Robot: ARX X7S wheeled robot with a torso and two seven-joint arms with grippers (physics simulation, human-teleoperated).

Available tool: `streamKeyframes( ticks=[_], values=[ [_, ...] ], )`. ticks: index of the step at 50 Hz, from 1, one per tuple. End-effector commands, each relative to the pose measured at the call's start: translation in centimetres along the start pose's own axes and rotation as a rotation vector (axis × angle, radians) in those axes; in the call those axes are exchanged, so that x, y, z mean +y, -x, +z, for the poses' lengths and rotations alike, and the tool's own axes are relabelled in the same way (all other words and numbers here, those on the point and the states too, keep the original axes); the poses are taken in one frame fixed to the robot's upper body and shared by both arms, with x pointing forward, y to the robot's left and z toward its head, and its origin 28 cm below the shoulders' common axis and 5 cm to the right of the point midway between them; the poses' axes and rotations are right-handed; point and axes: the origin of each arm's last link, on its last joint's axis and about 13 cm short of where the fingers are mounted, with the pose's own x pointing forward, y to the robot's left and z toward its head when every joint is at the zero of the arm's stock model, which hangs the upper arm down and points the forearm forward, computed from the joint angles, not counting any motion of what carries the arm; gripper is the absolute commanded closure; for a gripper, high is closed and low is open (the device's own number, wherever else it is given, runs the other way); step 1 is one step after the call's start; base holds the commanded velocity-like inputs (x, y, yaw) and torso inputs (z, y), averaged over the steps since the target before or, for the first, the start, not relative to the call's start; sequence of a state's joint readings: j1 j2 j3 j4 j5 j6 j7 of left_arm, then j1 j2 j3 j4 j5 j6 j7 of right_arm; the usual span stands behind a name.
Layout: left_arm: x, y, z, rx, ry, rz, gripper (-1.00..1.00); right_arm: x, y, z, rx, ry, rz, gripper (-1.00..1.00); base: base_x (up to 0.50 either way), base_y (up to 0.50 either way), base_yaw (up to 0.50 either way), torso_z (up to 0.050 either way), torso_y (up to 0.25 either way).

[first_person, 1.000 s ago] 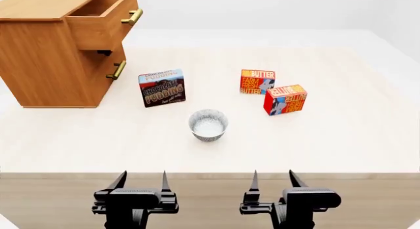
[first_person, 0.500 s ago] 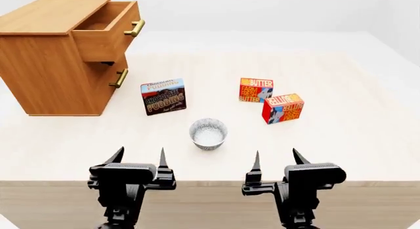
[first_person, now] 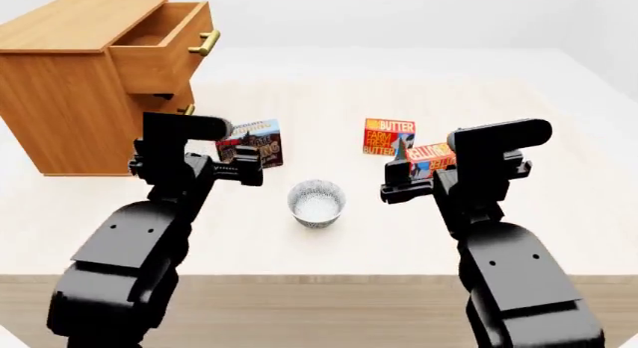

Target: Put the bowl in the top drawer of the cabinet.

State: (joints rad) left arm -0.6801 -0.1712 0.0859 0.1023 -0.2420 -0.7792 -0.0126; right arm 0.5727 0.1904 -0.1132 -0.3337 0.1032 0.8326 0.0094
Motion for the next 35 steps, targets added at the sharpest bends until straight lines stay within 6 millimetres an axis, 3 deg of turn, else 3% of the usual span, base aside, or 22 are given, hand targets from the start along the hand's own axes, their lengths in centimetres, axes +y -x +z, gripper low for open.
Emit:
streamKeyframes(
  ticks=[1, 7, 15, 22, 35],
  values=[
    [1.2, -2.2, 8.7, 0.016, -0.030, 0.014, -1.00, -1.3, -1.3, 5.1, -0.016, 0.088, -0.018, -1.00, 0.00, 0.00, 0.00, 0.000, 0.000],
    [1.7, -3.0, 13.1, -0.010, -0.016, 0.037, -1.00, -1.3, -1.1, 7.6, -0.043, 0.139, -0.018, -1.00, 0.00, 0.04, 0.00, 0.000, 0.000],
    [1.7, -3.6, 16.7, 0.021, -0.018, 0.039, -1.00, -1.9, -2.4, 9.8, -0.049, 0.153, -0.045, -1.00, 0.14, 0.47, 0.00, 0.000, 0.000],
    [1.8, -3.9, 19.8, 0.014, -0.002, 0.043, -1.00, -2.4, -2.7, 10.9, -0.082, 0.140, -0.056, -1.00, 0.44, 0.26, 0.00, 0.000, 0.000],
    [1.9, -5.2, 20.9, 0.048, 0.025, 0.043, -1.00, -2.7, -2.7, 12.1, -0.099, 0.148, -0.070, -1.00, 0.50, 0.00, 0.00, 0.000, 0.000]
  ],
)
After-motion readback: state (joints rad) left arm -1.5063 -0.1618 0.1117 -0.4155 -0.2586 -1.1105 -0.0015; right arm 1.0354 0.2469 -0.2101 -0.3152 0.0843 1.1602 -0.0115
